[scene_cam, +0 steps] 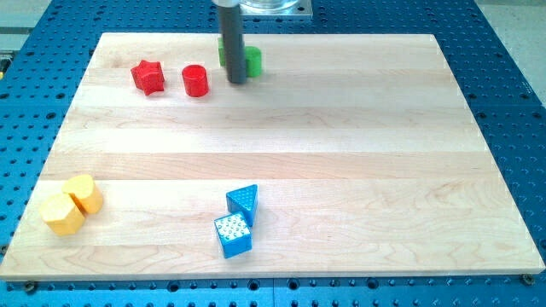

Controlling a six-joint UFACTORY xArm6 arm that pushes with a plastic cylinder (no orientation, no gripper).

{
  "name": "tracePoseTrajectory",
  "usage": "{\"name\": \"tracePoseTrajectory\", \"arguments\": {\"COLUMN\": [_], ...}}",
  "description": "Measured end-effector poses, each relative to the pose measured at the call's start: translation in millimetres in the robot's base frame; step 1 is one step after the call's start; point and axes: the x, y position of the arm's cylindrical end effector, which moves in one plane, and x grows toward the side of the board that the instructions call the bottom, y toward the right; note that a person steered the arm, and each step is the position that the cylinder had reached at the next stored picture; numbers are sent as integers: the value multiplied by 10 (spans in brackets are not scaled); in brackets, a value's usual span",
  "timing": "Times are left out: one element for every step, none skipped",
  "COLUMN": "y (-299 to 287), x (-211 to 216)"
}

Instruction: Place the green star to the top left

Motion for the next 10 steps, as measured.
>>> {"name": "tracePoseTrajectory", "arguments": {"y": [786, 837, 440, 284, 160, -90, -197, -376, -680, -566], "x": [-57, -532, -539, -539, -539, -539, -597, -603, -603, -808]}}
